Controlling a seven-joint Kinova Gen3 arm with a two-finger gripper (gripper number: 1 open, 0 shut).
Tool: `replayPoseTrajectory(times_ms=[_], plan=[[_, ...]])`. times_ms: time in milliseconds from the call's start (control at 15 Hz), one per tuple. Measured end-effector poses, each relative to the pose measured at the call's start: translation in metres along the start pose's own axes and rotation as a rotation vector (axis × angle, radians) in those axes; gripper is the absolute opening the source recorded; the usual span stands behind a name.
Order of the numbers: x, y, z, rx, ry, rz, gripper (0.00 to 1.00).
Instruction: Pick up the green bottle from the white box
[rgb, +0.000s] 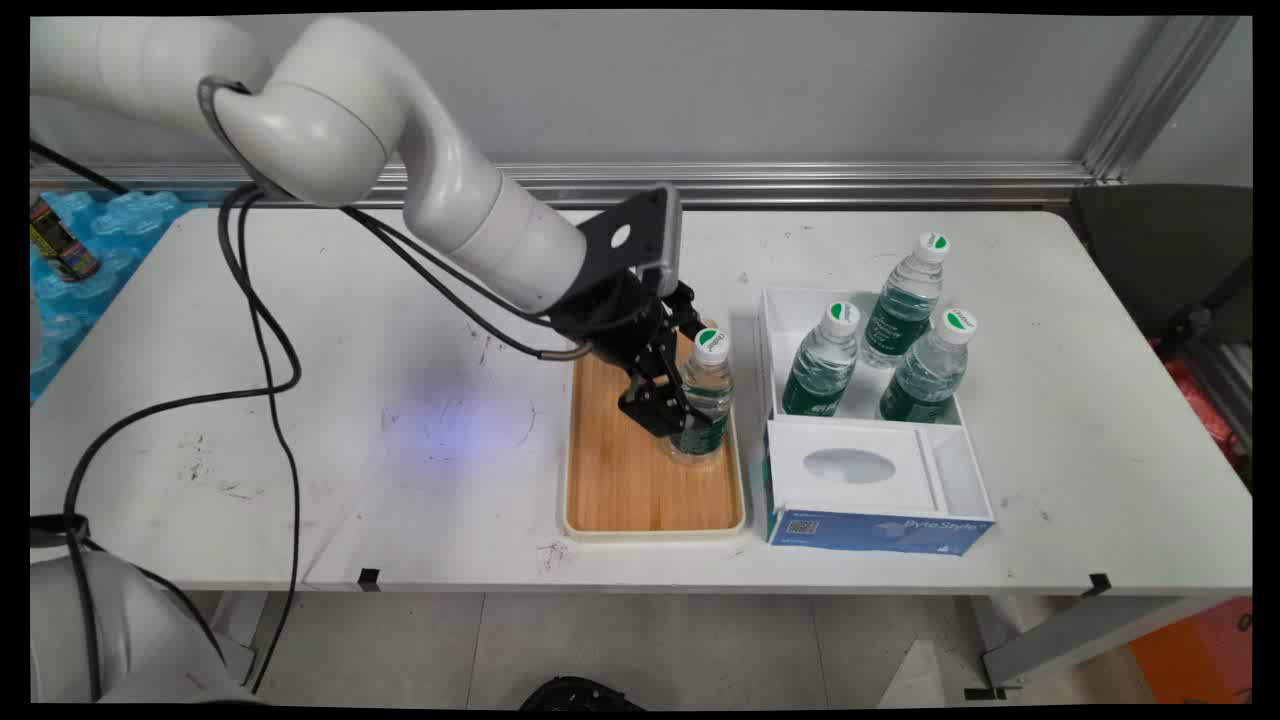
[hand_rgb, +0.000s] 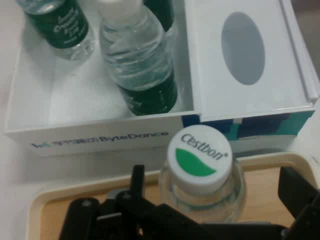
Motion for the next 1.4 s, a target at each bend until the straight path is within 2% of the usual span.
replayPoseTrajectory(times_ms=[400, 800, 1067, 1400], plan=[[0.02, -0.017, -0.032, -0.011, -0.005, -0.033, 1.0], [0.078, -0.045, -0.053, -0.016, 0.035, -0.075, 1.0], [0.109, -0.057, -0.045, -0.014, 0.06, -0.105, 1.0], [0.118, -0.06, -0.012, -0.01, 0.049, -0.137, 1.0]])
